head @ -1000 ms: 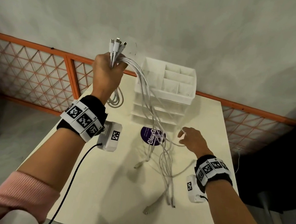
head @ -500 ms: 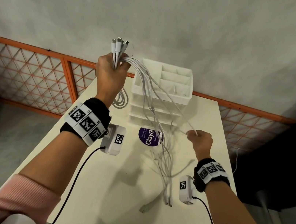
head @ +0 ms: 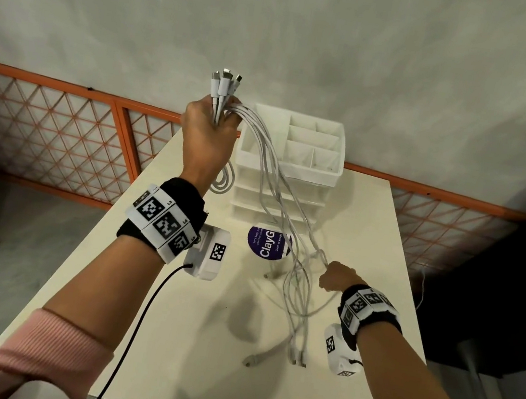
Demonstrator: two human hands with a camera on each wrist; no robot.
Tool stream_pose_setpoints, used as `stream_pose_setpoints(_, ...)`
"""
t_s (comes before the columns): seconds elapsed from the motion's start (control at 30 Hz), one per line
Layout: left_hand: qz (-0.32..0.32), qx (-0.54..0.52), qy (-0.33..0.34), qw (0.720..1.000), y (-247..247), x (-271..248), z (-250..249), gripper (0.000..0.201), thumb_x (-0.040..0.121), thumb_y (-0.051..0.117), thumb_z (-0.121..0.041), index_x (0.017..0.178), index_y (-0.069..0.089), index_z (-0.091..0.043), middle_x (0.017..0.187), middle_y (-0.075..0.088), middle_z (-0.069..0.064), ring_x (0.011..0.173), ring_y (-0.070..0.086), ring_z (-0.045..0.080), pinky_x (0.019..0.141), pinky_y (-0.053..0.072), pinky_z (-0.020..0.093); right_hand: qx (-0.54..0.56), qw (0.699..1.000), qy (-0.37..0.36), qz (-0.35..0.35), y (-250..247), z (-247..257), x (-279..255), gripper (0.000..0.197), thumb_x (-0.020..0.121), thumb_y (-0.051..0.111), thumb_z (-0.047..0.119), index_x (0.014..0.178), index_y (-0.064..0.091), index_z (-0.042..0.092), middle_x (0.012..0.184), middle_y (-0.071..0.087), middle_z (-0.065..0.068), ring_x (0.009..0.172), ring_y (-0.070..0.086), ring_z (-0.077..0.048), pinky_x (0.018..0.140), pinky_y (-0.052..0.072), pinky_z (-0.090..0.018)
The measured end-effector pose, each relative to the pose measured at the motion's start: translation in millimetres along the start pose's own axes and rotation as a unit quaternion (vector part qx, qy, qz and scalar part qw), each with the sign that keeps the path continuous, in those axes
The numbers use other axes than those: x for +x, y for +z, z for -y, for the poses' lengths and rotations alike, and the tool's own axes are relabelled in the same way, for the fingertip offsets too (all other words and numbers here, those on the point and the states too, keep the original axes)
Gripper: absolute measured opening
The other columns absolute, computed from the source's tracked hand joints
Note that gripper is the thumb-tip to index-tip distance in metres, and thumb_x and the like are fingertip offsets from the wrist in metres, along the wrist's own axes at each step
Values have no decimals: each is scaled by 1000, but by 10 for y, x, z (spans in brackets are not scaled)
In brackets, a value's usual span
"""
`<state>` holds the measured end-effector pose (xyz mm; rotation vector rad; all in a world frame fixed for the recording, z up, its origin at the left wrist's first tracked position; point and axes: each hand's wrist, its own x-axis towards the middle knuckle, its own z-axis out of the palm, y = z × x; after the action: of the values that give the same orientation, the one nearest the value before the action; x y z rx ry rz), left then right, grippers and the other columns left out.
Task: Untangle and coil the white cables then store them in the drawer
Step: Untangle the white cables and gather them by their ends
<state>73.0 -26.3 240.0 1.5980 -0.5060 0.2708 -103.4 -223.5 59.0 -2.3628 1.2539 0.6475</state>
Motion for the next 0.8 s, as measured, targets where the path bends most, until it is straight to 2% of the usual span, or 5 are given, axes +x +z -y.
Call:
stream_pose_setpoints(0.17, -13, 2, 2, 1000, -49, 22, -31, 19, 84, 54, 0, 96, 68, -5, 63, 51, -12, 41, 42, -3, 43, 30, 7, 40, 991, -13, 131, -32, -81, -69, 13, 80, 65, 27, 80, 60, 15, 69, 61, 6, 61, 51, -10, 55, 37, -21)
stream_pose_setpoints(0.37, -16, -15, 1, 1000, -33, 9, -118, 18, 85, 54, -1, 98, 67, -2, 65, 52, -9, 43, 45, -3, 43, 32, 6, -15, 994, -37, 103, 146, -169, 92, 18, 84, 62, 23, 93, 58, 8, 100, 62, -3, 83, 60, -16, 70, 45, -25)
stream_pose_setpoints(0.53, -5, -10, 2, 1000, -14, 12, -140, 16, 86, 53, 0, 95, 66, -1, 61, 50, -8, 40, 45, -1, 41, 31, 6, -108, 981, -130, -90, 201, -161, 131, 24, 94, 44, 16, 110, 59, 7, 138, 40, -10, 130, 35, -31, 102, 32, -32)
stream_pose_setpoints(0.63, 10, 35, 5, 999, 13, -10, -56, 14, 84, 57, -4, 93, 68, -4, 67, 57, -2, 48, 44, 4, 44, 33, 11, 63, 972, -181, -135, 70, -69, 41, 21, 92, 49, 7, 96, 68, -1, 105, 67, -14, 105, 62, -29, 72, 44, -17)
stream_pose_setpoints(0.8, 70, 82, -9, 994, 64, -134, 140, 15, 83, 58, -2, 94, 68, -5, 76, 63, 3, 60, 52, 17, 57, 42, 26, 302, 894, -226, -243, -415, 288, -172, 35, 75, 76, 19, 52, 50, 17, 54, 54, 0, 53, 53, -12, 46, 37, -5)
